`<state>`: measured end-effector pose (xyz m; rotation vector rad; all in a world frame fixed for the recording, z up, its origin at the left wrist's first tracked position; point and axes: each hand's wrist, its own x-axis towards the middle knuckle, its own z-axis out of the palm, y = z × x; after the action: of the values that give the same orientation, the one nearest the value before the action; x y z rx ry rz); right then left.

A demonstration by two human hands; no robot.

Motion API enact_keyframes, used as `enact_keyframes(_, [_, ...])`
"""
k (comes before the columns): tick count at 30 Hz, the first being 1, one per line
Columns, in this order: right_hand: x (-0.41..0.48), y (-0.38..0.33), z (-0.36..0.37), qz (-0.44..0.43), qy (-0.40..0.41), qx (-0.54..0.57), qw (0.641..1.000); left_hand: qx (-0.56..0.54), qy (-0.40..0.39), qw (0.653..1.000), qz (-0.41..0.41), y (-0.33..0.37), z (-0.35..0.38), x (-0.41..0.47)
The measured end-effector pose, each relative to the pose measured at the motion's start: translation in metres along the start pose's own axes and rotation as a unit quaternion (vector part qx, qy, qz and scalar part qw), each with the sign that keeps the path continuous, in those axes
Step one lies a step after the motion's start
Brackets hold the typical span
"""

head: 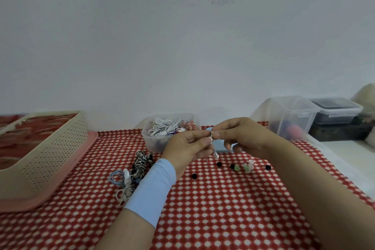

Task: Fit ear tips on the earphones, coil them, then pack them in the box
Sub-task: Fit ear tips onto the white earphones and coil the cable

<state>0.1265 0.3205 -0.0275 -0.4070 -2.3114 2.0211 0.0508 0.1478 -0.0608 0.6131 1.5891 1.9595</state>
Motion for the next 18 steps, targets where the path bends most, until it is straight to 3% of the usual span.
enact_keyframes(18, [-0.0024,-0.0011,0.0010,-0.028,0.005,0.007,1.000,-0.029,0.022,0.999,0.000,0.0007,-0.0008,0.0017])
